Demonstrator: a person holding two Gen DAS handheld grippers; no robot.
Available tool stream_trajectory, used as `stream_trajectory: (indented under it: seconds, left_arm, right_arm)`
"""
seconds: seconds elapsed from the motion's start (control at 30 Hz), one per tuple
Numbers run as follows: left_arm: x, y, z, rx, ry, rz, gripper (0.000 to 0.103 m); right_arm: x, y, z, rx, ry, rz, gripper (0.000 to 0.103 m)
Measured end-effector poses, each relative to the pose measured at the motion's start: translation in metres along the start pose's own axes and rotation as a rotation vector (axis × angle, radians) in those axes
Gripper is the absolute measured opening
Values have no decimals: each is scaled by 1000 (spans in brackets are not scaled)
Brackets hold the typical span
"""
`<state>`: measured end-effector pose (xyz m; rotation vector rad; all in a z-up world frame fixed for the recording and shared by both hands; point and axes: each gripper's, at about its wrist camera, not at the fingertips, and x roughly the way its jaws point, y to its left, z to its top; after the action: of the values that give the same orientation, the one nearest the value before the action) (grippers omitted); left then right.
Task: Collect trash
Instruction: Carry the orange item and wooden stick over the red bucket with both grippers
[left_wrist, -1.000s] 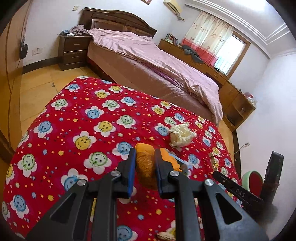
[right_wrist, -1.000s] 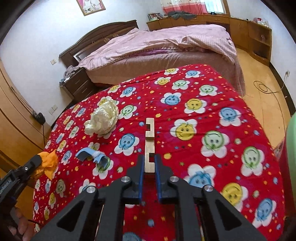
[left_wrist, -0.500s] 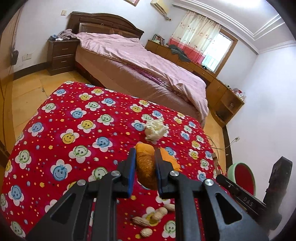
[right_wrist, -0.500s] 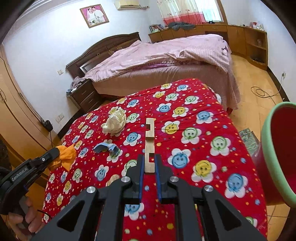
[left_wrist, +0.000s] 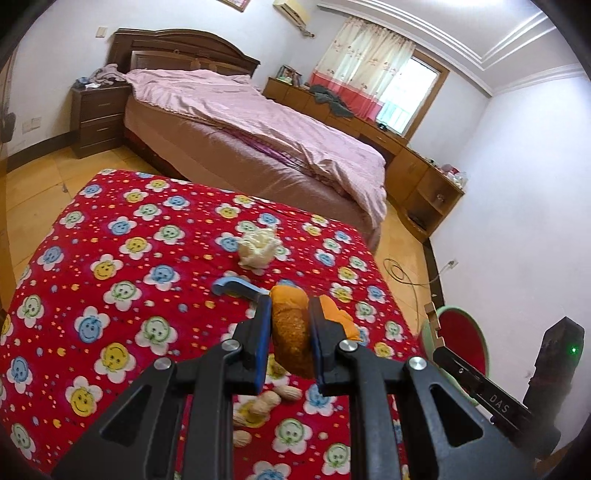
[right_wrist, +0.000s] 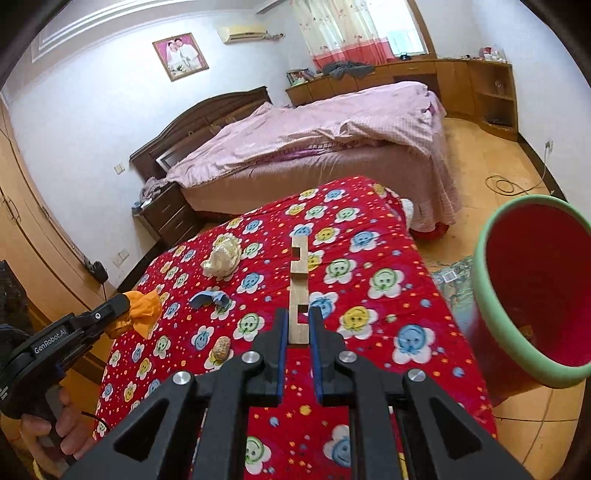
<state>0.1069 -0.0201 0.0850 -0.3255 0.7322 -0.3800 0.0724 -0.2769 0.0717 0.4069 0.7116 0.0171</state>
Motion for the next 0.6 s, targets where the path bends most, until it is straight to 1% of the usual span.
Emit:
stream_trajectory:
  seconds: [0.2,0.6]
  left_arm:
    - [1,-20,-5,24,24,-40,19]
    - [15,-64,-14,88,90,-117,19]
  right_arm:
    - [-21,-17,-1,22,-38,-15,13]
    - [-54,-56,-7,89,-98,-60,13]
